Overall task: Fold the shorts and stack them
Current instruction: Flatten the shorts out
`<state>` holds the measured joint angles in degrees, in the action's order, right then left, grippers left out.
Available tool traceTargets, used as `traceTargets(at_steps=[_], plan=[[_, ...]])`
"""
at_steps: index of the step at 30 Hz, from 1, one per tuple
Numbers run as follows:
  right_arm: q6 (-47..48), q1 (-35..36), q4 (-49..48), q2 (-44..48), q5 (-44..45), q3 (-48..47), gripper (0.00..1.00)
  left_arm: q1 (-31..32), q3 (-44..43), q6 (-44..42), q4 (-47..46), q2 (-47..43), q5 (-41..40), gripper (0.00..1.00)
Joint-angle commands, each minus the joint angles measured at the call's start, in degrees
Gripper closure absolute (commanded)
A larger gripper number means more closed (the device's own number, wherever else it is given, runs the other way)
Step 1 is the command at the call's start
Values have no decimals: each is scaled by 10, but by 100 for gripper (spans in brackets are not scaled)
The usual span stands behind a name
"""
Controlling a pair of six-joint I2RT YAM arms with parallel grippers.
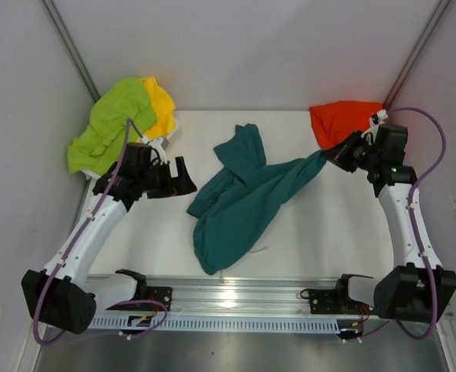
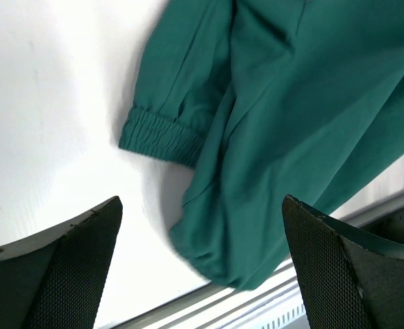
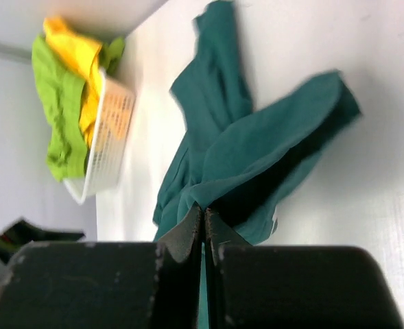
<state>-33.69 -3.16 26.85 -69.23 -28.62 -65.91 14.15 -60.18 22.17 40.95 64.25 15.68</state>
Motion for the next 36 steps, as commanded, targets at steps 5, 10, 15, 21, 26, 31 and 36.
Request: traceTargets(at_steps=[5,10,15,21,26,31,36], plan=[[4,-107,-35,-65,-1,-12,100,96,9,-27,-21,12,8,1],[6,-126,-52,-99,14,10,100,223,23,-26,-36,-32,-90,1],[-2,-124,-66,-115,22,13,100,368,24,4,-28,-51,-231,1],[-8,-120,-71,-126,26,10,100,592,36,109,-23,5,-425,1],[-9,-118,-71,-128,23,6,100,752,3,253,68,150,-603,1],[-10,-118,-67,-122,20,6,100,783,-70,337,146,264,-634,1],[-7,-119,-67,-122,16,10,100,815,-72,332,84,277,-610,1]])
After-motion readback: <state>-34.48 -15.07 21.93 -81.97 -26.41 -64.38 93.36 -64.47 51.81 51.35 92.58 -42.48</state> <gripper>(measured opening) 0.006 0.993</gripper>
